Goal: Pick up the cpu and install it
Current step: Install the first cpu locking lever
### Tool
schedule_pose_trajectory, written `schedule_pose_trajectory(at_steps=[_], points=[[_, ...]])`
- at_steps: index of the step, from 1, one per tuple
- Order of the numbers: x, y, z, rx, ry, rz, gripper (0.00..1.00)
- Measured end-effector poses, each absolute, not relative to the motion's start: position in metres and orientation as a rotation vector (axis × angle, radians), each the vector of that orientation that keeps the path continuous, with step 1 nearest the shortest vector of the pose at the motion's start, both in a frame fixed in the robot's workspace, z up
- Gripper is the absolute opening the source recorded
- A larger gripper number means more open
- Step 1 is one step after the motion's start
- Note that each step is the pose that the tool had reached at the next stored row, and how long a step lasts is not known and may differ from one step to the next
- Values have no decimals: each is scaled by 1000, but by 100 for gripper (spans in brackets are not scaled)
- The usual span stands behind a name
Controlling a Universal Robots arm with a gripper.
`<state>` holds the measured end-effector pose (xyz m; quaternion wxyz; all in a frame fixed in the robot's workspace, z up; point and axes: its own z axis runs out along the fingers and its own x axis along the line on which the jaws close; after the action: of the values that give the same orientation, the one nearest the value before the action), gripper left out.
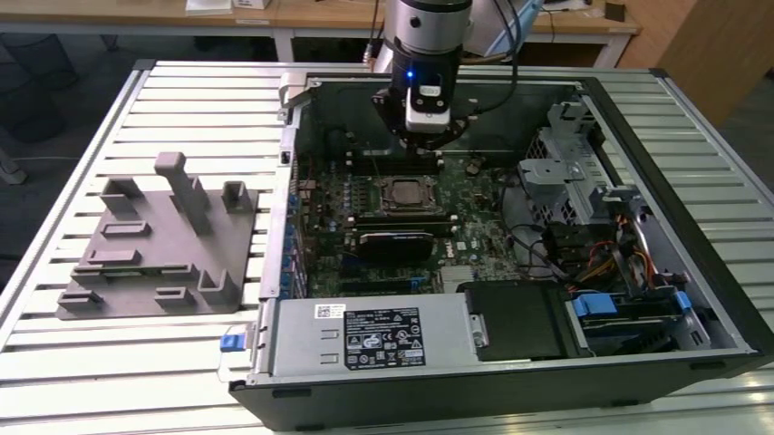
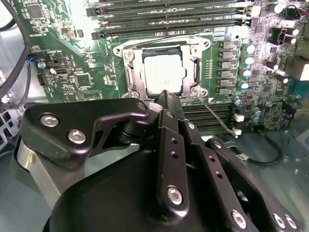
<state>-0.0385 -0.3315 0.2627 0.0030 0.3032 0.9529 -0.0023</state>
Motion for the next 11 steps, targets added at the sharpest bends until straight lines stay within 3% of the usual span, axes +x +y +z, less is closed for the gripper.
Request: schedule_pose_trajectory(at_steps=[11], points=[[-39,-331,260,750,3046,-7,11]])
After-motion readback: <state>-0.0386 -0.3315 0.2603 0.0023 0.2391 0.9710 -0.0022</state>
